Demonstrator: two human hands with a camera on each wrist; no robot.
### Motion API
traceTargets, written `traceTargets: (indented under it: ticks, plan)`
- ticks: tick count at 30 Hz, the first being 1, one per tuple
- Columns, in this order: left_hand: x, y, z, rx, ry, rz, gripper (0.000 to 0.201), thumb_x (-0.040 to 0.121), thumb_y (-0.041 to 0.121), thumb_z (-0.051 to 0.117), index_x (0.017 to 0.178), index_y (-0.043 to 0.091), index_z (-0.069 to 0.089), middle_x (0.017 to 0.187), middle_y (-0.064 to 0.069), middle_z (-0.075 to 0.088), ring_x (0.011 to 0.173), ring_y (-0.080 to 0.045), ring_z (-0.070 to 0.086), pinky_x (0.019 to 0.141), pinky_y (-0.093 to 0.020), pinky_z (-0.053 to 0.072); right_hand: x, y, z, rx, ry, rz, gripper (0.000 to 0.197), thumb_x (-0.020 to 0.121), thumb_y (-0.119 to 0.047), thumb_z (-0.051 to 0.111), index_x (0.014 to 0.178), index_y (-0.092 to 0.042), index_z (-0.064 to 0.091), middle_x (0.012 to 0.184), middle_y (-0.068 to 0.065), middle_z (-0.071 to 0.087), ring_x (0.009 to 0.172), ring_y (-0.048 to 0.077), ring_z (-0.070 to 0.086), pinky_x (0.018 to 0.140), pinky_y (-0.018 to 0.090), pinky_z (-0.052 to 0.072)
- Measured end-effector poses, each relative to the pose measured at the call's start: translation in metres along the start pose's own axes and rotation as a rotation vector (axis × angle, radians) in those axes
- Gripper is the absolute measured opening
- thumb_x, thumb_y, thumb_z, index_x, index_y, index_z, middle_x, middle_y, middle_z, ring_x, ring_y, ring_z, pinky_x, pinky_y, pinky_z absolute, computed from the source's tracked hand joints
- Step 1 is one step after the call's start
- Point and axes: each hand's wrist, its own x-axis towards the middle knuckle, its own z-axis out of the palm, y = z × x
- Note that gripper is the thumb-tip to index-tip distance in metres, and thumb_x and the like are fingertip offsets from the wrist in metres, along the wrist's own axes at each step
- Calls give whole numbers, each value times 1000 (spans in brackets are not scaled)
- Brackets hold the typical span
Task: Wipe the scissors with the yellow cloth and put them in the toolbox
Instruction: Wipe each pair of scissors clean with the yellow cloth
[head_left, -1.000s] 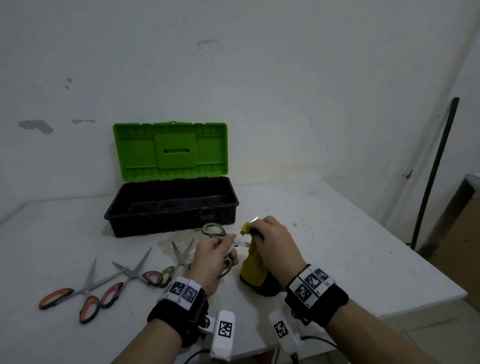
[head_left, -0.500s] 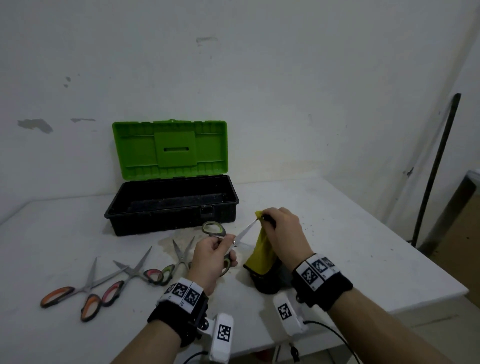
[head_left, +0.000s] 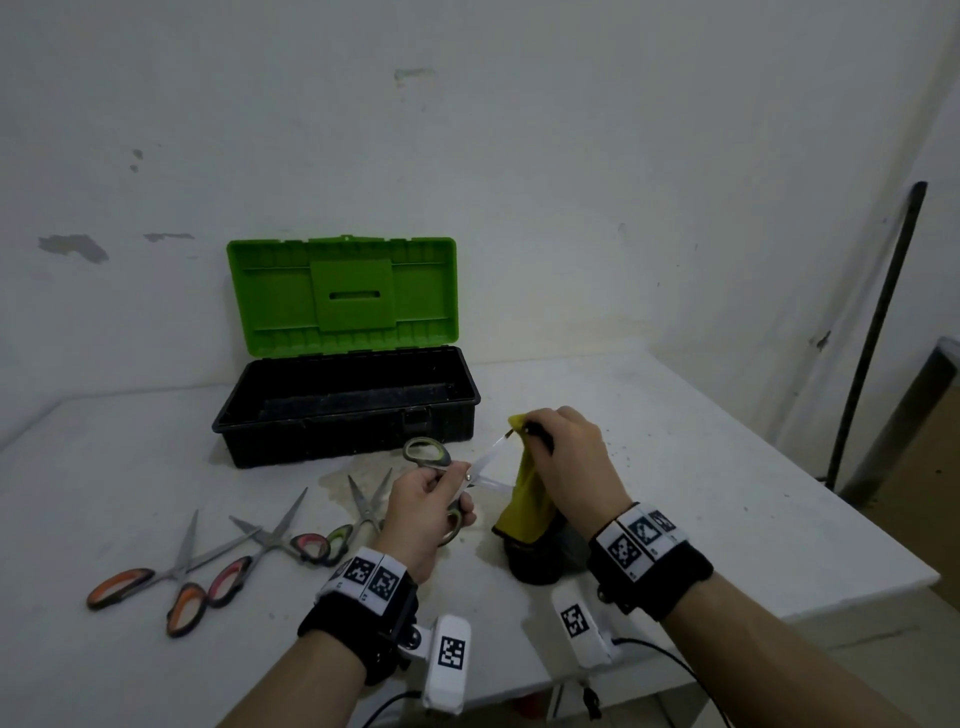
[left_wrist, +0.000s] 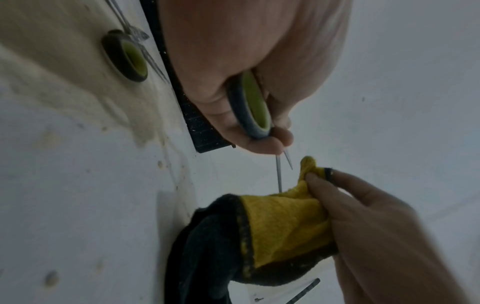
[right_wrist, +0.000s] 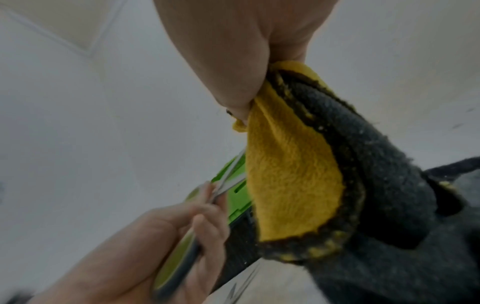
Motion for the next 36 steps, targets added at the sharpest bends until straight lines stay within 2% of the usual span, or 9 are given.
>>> traceTargets:
  ticks: [5,11,13,16,18,23,29,33,36]
  plan:
    - [0,3,6,-12,-32,4,22,101,17,58,95,-2,67,63,-9,58,55,-14,56,53,-25,54,-23,-22,13,-29,-183,-167,21,96,-19,53,112,-21,66,100,1,57,86,20,58,74,35,52]
    - [0,-4,1,36,10,-17,23,99,18,60,100,-4,67,62,-11,58,51,-17,55,50,-25,51,-2,-2,6,-76,-74,27,20,98,-22,53,112,-19,67,99,1,55,88,22,57,79,36,51]
    - [1,-5,0,27,17,-23,24,99,19,61,100,-4,67,61,-10,59,51,-16,55,51,-26,52,-3,-3,3,-45,-51,-7,18,97,-22,55,110,-19,67,97,1,56,86,20,57,77,35,51]
    - [1,-1,3,-3,3,-23,22,100,17,60,97,-3,67,63,-9,58,53,-15,54,51,-25,52,-17,-21,10,-35,-189,-128,19,96,-19,53,110,-20,67,99,2,57,87,21,57,76,35,51]
    - [1,1,5,-9,-14,-23,22,100,16,58,97,-4,66,64,-9,58,54,-14,55,51,-24,52,-21,-23,17,-59,-232,-128,19,97,-20,52,110,-20,66,101,2,56,88,22,57,76,38,52]
    - [-1,1,0,-12,53,-46,22,98,20,63,93,-1,65,61,-10,57,52,-17,54,49,-25,51,-7,1,4,-70,-151,76,19,98,-24,53,110,-21,68,100,1,57,93,21,57,81,33,51]
    - [-2,9,2,-197,99,-131,38,100,42,49,91,7,62,73,-10,63,52,-21,54,50,-30,47,-18,-25,-9,-5,-87,-85,13,97,-23,56,104,-23,67,91,-3,57,80,15,56,71,32,51]
    - [-6,5,9,-177,80,-124,36,101,37,45,94,7,63,89,-17,69,64,-28,61,54,-34,51,-24,-40,6,-36,-242,-150,19,95,-19,54,110,-22,66,101,1,57,89,21,57,77,38,52]
    - [-9,5,10,-159,18,-98,31,99,32,45,88,11,65,89,-18,69,79,-31,67,60,-38,56,-25,-43,17,-91,-333,-154,23,96,-20,51,114,-23,64,105,1,55,92,23,58,79,42,52]
